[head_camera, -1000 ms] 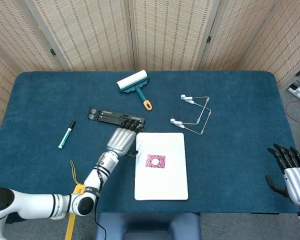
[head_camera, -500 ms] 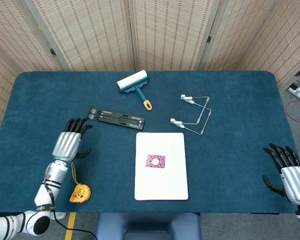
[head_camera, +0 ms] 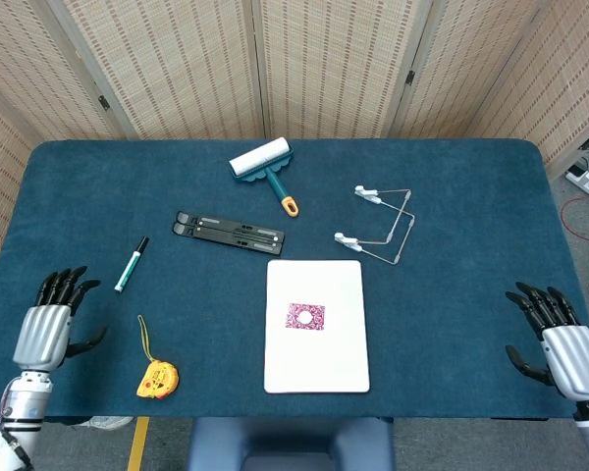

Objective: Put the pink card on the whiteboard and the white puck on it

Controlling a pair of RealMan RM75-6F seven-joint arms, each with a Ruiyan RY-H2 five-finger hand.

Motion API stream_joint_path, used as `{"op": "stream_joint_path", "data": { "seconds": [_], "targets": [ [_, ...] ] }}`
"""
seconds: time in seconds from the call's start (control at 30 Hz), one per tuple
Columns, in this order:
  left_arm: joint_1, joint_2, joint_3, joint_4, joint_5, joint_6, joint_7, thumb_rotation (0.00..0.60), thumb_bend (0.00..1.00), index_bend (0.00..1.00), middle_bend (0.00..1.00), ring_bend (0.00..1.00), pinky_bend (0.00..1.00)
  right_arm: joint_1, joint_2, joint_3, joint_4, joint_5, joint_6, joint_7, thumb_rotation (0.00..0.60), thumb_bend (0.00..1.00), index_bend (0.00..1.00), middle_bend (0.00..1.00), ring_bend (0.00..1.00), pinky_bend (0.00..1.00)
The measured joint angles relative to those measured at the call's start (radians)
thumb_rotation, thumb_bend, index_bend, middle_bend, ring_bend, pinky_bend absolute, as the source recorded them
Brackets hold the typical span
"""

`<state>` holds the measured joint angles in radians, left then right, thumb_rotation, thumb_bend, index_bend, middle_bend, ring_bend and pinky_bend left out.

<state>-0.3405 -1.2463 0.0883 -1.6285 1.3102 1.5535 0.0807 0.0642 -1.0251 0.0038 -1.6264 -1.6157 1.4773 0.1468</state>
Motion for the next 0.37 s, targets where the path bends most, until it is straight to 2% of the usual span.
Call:
{"op": "stream_joint_path", "data": {
  "seconds": [0.37],
  "targets": [
    [0.094, 0.033, 0.009, -0.027, 0.070, 0.040, 0.030, 0.600, 0.31, 0.23, 0.12, 0.07, 0.00, -0.003, -0.037, 0.000, -0.004, 0.000, 0.012, -0.070, 0.600, 0.37, 0.13, 0.10, 0.09, 0.00]
  ]
}}
